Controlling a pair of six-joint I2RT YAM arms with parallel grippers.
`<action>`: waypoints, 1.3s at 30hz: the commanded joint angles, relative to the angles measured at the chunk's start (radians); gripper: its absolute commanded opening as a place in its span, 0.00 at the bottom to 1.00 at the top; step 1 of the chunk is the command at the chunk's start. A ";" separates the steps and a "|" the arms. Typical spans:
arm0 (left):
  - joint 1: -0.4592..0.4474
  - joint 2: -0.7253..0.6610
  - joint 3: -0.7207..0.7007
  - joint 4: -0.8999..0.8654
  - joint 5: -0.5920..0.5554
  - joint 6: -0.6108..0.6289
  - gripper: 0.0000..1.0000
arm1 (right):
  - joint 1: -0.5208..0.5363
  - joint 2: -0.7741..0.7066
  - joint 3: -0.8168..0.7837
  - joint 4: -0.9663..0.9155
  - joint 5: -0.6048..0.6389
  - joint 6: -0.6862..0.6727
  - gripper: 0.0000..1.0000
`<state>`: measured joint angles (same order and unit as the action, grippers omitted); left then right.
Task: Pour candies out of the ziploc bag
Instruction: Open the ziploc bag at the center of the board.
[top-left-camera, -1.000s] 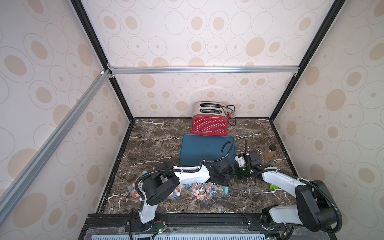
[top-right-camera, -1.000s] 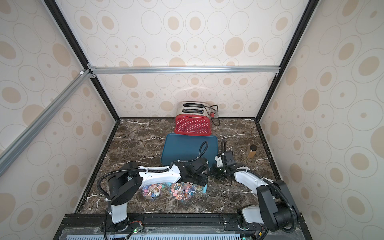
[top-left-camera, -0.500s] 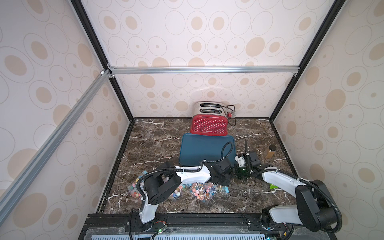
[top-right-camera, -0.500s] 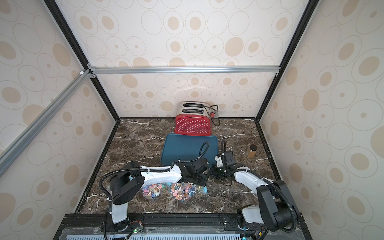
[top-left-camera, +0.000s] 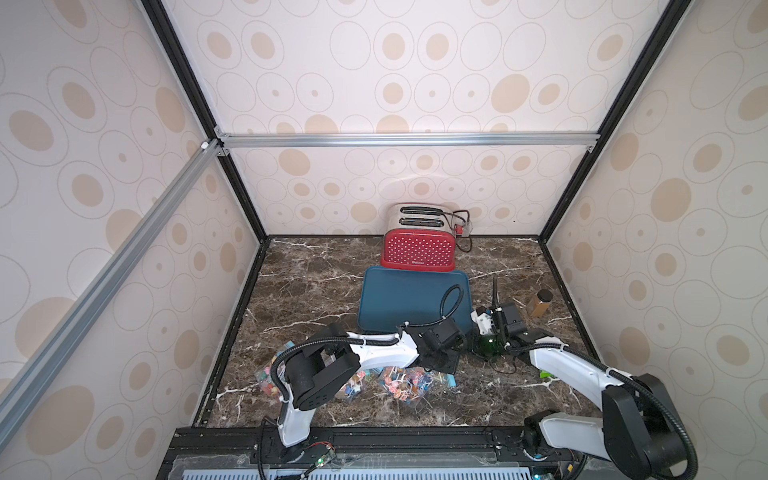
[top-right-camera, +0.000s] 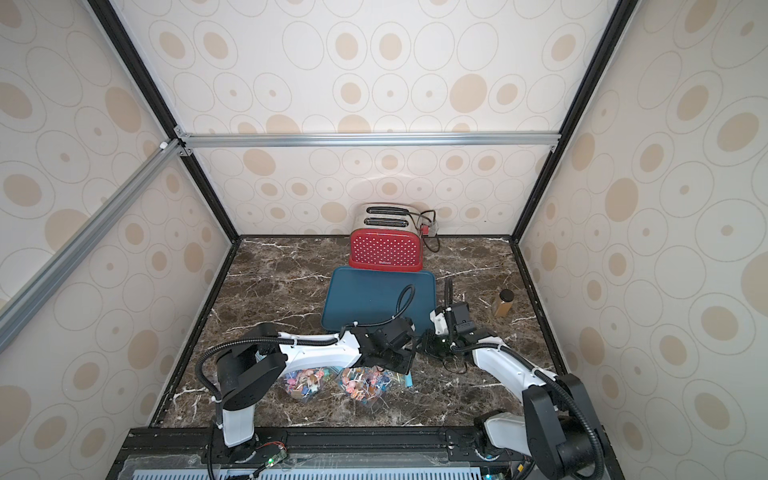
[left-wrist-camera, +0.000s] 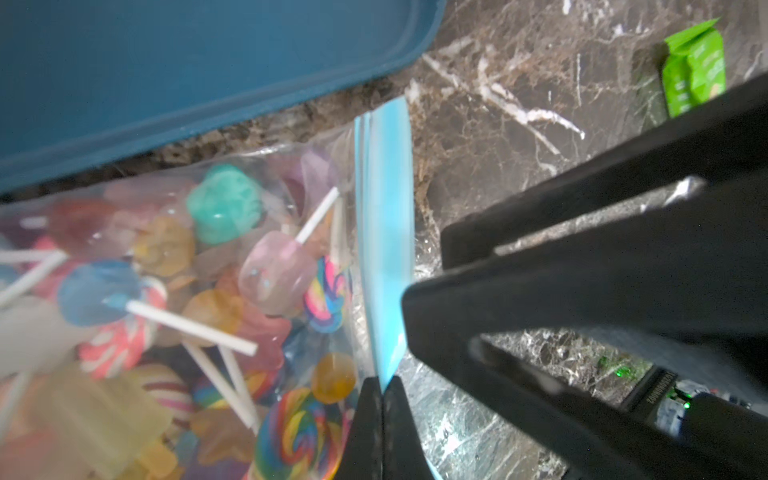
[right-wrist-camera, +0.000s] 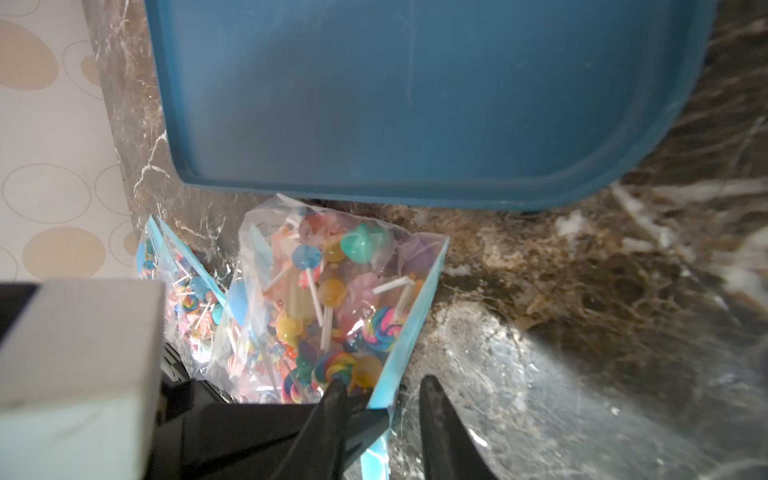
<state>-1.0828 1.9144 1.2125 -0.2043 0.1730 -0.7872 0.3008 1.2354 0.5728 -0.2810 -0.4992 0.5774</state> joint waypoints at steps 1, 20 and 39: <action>0.015 -0.041 -0.028 0.055 0.029 0.020 0.00 | -0.005 -0.020 -0.007 -0.053 -0.003 -0.050 0.31; 0.020 -0.056 -0.048 0.076 0.027 0.013 0.19 | -0.005 0.027 -0.031 -0.047 0.042 -0.052 0.20; 0.020 -0.046 -0.045 0.074 0.019 0.008 0.06 | -0.005 0.040 -0.031 -0.026 -0.001 -0.039 0.18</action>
<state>-1.0687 1.8912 1.1671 -0.1284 0.2070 -0.7876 0.2989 1.2789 0.5446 -0.3061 -0.4862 0.5365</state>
